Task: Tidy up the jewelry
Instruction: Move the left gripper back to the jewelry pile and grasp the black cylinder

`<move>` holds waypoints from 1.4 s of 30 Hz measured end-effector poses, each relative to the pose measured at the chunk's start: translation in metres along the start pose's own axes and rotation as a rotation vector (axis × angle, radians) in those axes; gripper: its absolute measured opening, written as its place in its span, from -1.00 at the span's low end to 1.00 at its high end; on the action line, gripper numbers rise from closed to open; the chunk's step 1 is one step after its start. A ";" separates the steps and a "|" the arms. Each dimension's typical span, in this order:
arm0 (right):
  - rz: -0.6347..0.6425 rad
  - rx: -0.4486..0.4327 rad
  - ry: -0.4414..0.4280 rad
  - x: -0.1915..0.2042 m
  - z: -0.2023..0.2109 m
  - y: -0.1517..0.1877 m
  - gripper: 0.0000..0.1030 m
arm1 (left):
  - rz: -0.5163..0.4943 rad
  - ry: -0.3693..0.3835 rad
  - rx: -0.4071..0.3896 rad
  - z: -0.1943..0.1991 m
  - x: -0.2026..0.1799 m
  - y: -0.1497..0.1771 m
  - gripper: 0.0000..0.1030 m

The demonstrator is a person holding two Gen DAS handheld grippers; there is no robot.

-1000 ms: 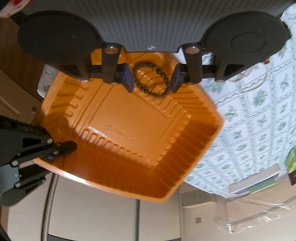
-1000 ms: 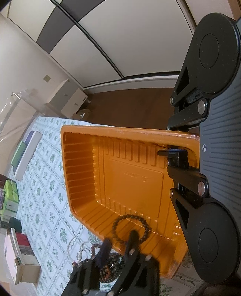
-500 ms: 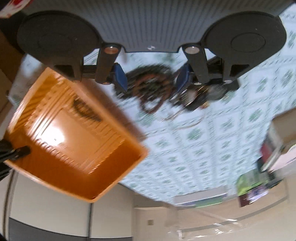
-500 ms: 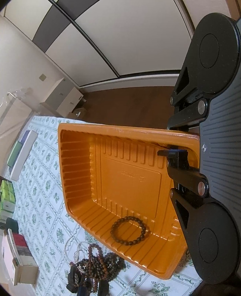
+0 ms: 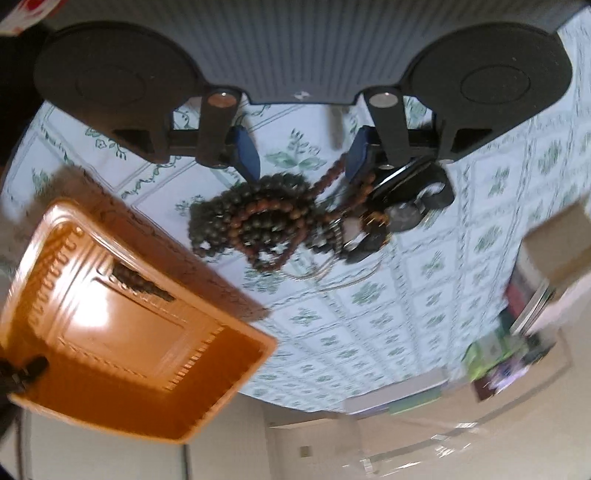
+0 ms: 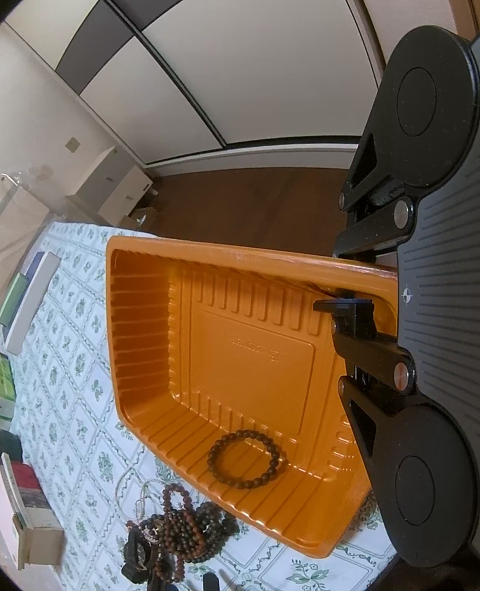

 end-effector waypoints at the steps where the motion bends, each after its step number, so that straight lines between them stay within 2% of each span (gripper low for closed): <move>1: 0.002 0.001 0.001 0.000 0.000 0.000 -0.92 | -0.025 0.001 -0.003 -0.002 -0.003 -0.001 -0.19; 4: 0.003 0.003 0.002 0.000 0.000 0.000 -0.92 | -0.089 -0.019 -0.012 -0.004 -0.007 -0.004 -0.24; 7: 0.005 0.001 0.003 -0.001 0.000 0.000 -0.92 | -0.093 -0.017 -0.020 -0.002 -0.003 -0.003 -0.39; 11: 0.004 0.002 0.003 0.000 0.000 0.000 -0.92 | -0.082 -0.051 -0.022 0.001 0.006 0.002 -0.40; 17: 0.004 0.002 0.005 0.000 -0.001 0.001 -0.92 | -0.019 -0.160 -0.009 0.006 0.043 0.018 -0.40; 20: 0.005 0.002 0.005 0.000 -0.001 0.001 -0.92 | -0.043 -0.169 0.000 0.005 0.057 0.023 -0.40; 25: 0.006 0.003 0.009 0.000 -0.002 0.001 -0.91 | -0.167 -0.105 0.003 -0.008 0.065 0.022 -0.25; 32: 0.007 0.009 0.011 -0.001 -0.003 0.000 -0.91 | -0.164 -0.014 0.050 -0.022 0.074 0.013 -0.25; 37: 0.009 0.008 0.012 -0.001 -0.003 0.001 -0.91 | -0.158 0.052 0.105 -0.017 0.074 0.008 -0.27; 42: 0.010 0.008 0.012 -0.001 -0.002 0.001 -0.91 | -0.164 0.091 0.116 -0.020 0.072 0.007 -0.27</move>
Point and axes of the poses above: each gripper's, at about its wrist camera, not at the fingertips, and z roughly against the way its jaws point, x to its left, y to its underside, the point moved 2 cm from there along -z, roughly the way its jaws point, and after that the axes turned 2 degrees about -x, right-handed, at the moved point
